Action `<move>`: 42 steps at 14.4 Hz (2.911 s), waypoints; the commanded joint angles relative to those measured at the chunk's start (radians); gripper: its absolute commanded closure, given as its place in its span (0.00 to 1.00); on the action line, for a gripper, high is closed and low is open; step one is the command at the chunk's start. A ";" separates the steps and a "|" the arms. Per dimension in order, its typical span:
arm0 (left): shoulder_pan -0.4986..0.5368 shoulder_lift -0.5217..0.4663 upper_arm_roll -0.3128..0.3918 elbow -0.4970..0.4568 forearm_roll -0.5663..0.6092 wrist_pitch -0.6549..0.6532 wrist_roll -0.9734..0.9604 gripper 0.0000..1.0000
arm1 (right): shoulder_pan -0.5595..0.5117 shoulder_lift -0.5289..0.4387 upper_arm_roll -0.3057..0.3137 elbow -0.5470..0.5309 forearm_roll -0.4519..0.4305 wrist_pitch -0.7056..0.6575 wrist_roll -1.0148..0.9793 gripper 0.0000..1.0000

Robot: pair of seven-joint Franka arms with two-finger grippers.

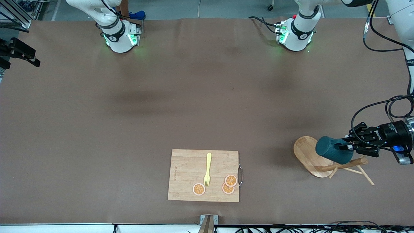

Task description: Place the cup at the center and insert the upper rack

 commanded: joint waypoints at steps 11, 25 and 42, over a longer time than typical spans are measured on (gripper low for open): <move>0.060 0.102 -0.011 0.033 -0.124 -0.036 0.072 0.90 | -0.021 0.029 0.016 0.048 -0.028 -0.006 -0.019 0.00; -0.028 -0.100 -0.075 0.036 0.110 -0.077 0.030 0.00 | -0.029 0.026 0.009 0.008 0.021 -0.054 -0.010 0.00; -0.106 -0.505 -0.309 0.050 1.201 -0.186 0.524 0.00 | -0.016 0.021 0.016 0.018 -0.028 -0.038 -0.022 0.00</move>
